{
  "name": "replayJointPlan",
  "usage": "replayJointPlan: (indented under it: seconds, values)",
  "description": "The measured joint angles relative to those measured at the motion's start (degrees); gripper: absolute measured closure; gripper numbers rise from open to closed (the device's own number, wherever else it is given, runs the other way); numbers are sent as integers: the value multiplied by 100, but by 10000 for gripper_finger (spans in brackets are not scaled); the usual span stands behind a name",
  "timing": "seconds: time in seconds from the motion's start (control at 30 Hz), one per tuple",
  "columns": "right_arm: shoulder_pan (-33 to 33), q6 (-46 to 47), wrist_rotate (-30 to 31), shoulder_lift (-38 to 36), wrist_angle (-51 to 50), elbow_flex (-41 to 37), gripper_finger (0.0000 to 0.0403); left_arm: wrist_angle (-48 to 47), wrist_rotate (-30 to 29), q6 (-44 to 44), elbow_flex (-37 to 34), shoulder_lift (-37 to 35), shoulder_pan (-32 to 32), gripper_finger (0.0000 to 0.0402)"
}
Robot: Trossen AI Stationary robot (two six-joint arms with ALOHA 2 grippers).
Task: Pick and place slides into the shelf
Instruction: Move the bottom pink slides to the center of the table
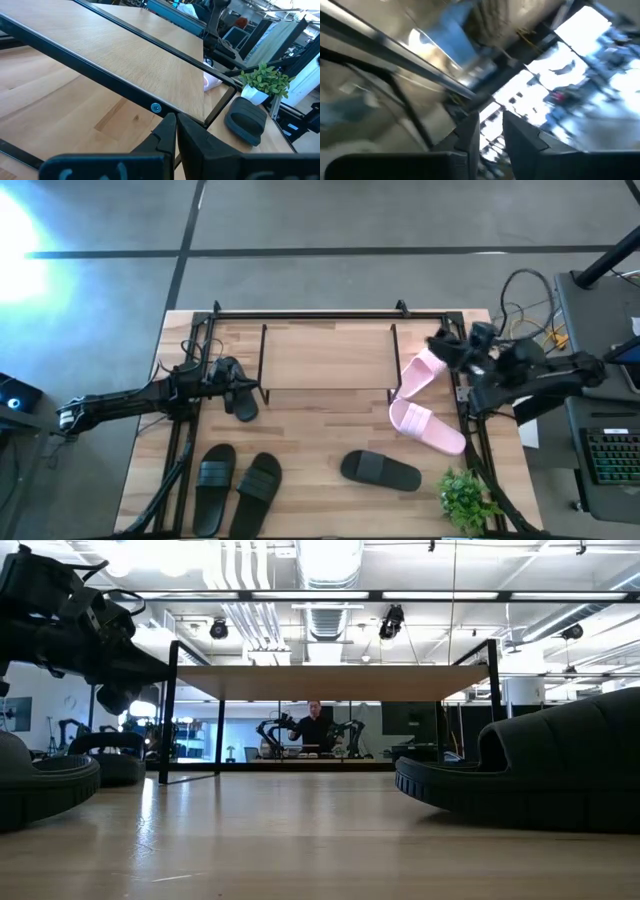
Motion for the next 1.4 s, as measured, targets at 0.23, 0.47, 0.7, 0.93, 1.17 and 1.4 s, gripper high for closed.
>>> replayJointPlan:
  seconds: [0.23,0.47,0.7,0.93,1.17,1.4]
  values:
    - [-4,1159,1678,1615,-5391,2329,318,0,-1,0,-1,0,0,402]
    - [40,2609,1623,3211,-9092,4117,311,0,0,0,-1,0,1,402]
    - [48,3174,929,4556,-11424,5362,292,0,0,0,0,2,0,402]
    - [48,2648,434,5238,-11388,5530,268,-3,0,0,-1,-13,0,402]
    - [253,2270,-577,5391,-11402,5482,249,0,-2,0,-1,11,0,402]
    - [710,3148,-1111,5019,-11410,5076,248,6,-2,0,0,35,2,402]
